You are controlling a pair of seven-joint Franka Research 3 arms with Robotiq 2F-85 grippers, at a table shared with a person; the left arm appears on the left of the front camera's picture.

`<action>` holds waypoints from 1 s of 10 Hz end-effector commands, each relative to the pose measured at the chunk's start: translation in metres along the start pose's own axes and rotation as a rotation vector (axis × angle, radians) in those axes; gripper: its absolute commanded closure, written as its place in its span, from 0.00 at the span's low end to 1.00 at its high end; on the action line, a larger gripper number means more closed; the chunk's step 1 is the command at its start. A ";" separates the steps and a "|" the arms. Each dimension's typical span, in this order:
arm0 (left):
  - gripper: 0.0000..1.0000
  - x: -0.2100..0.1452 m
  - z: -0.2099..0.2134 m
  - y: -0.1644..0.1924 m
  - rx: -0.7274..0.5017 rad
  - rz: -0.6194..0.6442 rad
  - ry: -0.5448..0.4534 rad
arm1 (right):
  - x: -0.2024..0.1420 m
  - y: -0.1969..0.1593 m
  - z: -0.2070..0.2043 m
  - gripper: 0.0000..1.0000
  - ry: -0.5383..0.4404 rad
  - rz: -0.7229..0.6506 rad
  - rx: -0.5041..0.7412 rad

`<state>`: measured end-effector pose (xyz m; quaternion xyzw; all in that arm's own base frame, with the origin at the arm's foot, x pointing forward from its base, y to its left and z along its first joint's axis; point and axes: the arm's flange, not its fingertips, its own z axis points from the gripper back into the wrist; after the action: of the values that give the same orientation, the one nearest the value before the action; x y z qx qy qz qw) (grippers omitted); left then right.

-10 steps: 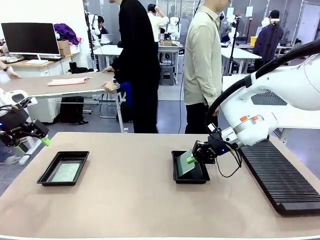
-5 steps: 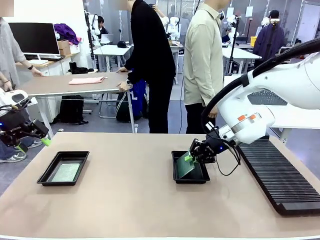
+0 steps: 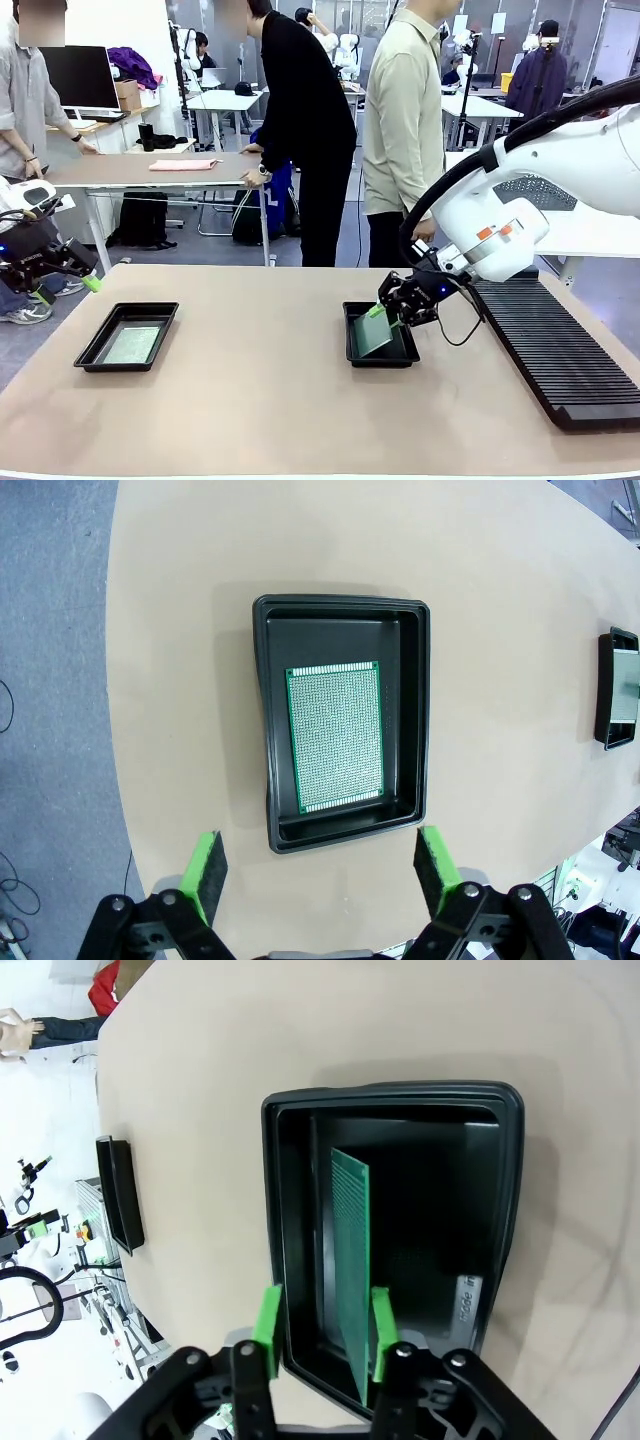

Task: Inspect and transfer BCBs to ESD trays.
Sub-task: Pick up the Blank PCB from the PCB Rack and place it in the right ESD tray.

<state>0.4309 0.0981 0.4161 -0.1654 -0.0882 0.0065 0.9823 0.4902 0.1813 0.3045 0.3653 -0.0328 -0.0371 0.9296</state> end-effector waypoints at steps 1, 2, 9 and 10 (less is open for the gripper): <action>0.00 0.001 -0.001 0.002 -0.001 0.000 -0.009 | -0.003 0.015 0.007 0.46 -0.003 -0.010 -0.068; 0.00 0.001 -0.001 0.002 -0.001 0.000 -0.009 | -0.002 0.020 0.009 0.42 0.006 -0.011 -0.085; 0.00 0.001 -0.001 0.002 -0.001 0.000 -0.009 | -0.003 0.041 0.028 0.00 0.035 -0.039 -0.250; 0.00 0.001 -0.001 0.002 -0.001 0.000 -0.009 | -0.004 0.043 0.029 0.00 0.036 -0.036 -0.269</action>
<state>0.4309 0.0981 0.4161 -0.1654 -0.0882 0.0065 0.9823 0.4890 0.1867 0.3488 0.2534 -0.0130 -0.0463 0.9662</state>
